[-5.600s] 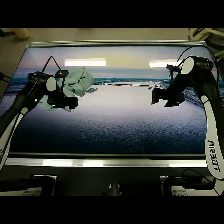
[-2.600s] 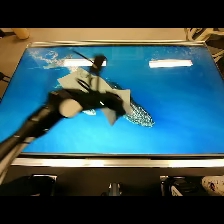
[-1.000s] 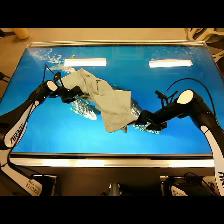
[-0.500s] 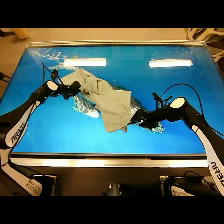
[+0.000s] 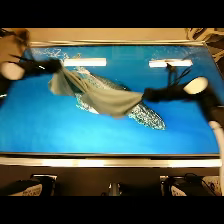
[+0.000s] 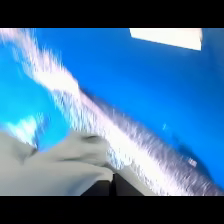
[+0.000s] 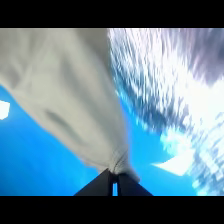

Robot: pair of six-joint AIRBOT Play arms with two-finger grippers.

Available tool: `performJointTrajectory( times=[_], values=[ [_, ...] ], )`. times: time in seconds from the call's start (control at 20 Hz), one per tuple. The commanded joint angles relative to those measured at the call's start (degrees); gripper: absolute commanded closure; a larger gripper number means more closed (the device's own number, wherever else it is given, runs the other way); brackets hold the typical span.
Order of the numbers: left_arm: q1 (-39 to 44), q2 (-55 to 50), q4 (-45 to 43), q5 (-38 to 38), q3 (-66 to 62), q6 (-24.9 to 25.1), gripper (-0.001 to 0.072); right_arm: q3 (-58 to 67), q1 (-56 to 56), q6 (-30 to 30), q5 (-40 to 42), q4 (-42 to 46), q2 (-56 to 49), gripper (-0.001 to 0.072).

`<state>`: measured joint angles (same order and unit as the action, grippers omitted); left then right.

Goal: Fold the shirts.

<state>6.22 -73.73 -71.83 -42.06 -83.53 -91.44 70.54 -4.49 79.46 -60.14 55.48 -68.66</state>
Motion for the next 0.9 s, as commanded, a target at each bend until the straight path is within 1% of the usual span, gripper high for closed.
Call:
performJointTrajectory(
  times=[0.0, 0.05, 0.1, 0.15, 0.2, 0.3, 0.4, 0.5, 0.6, 0.65, 0.75, 0.85],
  values=[
    [0.2, 20.0, -9.1, -1.7, 0.0, 1.5, 0.0682, 16.2, 0.0, 7.9, -2.4, 20.6, 12.7, 0.0693],
    [0.2, 25.2, -11.2, -3.8, 0.1, 1.3, 0.0682, 18.8, 0.0, 11.9, -2.4, 26.9, 17.0, 0.0693],
    [0.2, 29.1, -13.2, -7.3, 0.4, -0.4, 0.0683, 19.6, 0.0, 15.4, -2.9, 31.8, 20.9, 0.0693],
    [0.2, 32.4, -14.2, -12.2, 1.2, -2.8, 0.0682, 19.6, 0.0, 18.3, -5.0, 35.2, 24.2, 0.0693],
    [0.2, 34.8, -14.1, -16.6, 2.9, -4.4, 0.0682, 19.6, 0.0, 20.0, -9.5, 36.3, 26.2, 0.0693],
    [1.6, 38.9, -13.0, -23.4, 9.3, -5.1, 0.0682, 19.6, 0.0, 20.9, -19.6, 34.5, 27.0, 0.0692],
    [4.2, 41.5, -12.6, -24.3, 17.9, -5.1, 0.0682, 19.4, 0.0, 21.0, -28.6, 34.1, 25.4, 0.0692],
    [6.8, 42.2, -11.8, -21.9, 28.5, -5.3, 0.0682, 16.6, 0.0, 20.8, -32.6, 35.3, 22.3, 0.0691],
    [9.2, 41.4, -8.2, -14.1, 37.7, -5.2, 0.0682, 9.8, 0.0, 20.8, -31.3, 34.9, 18.4, 0.0689],
    [10.7, 40.6, -6.1, -8.5, 42.1, -5.2, 0.0682, 5.5, 0.0, 20.9, -28.8, 34.6, 16.2, 0.0689],
    [13.7, 37.7, -3.0, 1.1, 48.1, -5.3, 0.0682, -3.6, 0.0, 24.2, -19.6, 34.5, 10.6, 0.0689],
    [16.1, 32.9, -1.1, 5.8, 50.7, -5.3, 0.0681, -10.1, 0.0, 28.9, -8.4, 33.5, 4.0, 0.0689]
  ],
)
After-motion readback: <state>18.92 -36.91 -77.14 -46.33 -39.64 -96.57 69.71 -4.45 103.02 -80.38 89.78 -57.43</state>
